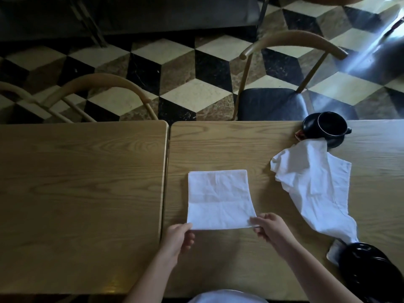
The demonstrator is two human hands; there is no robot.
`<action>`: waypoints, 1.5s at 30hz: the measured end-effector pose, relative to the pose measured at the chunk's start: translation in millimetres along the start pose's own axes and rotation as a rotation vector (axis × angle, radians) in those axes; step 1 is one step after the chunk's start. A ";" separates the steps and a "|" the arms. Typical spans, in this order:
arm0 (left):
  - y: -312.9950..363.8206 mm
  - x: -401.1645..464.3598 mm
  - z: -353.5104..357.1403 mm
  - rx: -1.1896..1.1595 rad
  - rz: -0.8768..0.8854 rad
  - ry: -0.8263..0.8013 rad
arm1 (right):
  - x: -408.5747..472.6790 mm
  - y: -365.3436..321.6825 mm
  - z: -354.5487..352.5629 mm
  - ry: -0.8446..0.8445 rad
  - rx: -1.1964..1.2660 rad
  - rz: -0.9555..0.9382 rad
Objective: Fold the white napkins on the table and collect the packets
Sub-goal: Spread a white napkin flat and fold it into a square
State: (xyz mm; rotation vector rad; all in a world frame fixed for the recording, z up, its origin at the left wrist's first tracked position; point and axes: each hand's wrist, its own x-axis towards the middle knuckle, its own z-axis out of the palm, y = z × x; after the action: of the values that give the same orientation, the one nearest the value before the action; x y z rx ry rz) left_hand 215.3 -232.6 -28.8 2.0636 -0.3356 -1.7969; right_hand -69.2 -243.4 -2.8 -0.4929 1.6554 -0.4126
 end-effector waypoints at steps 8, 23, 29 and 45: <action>62.3 5.9 10.3 -0.188 0.172 0.037 | 24.7 -47.3 2.1 0.089 0.182 -0.139; 150.8 76.5 35.6 -0.031 0.067 0.081 | 107.7 -112.0 4.3 0.151 -0.053 0.022; 120.9 60.1 54.8 0.440 0.506 0.156 | 83.7 -86.3 22.0 0.246 -0.380 -0.364; 72.7 56.3 88.4 0.726 0.378 0.042 | 68.6 -54.4 94.5 -0.152 -0.343 -0.182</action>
State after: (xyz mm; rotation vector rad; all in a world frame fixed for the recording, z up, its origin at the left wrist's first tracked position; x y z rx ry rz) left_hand 141.7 -332.9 -57.2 2.2504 -1.4331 -1.5183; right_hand 21.3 -325.1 -44.2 -0.9138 1.5433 -0.2161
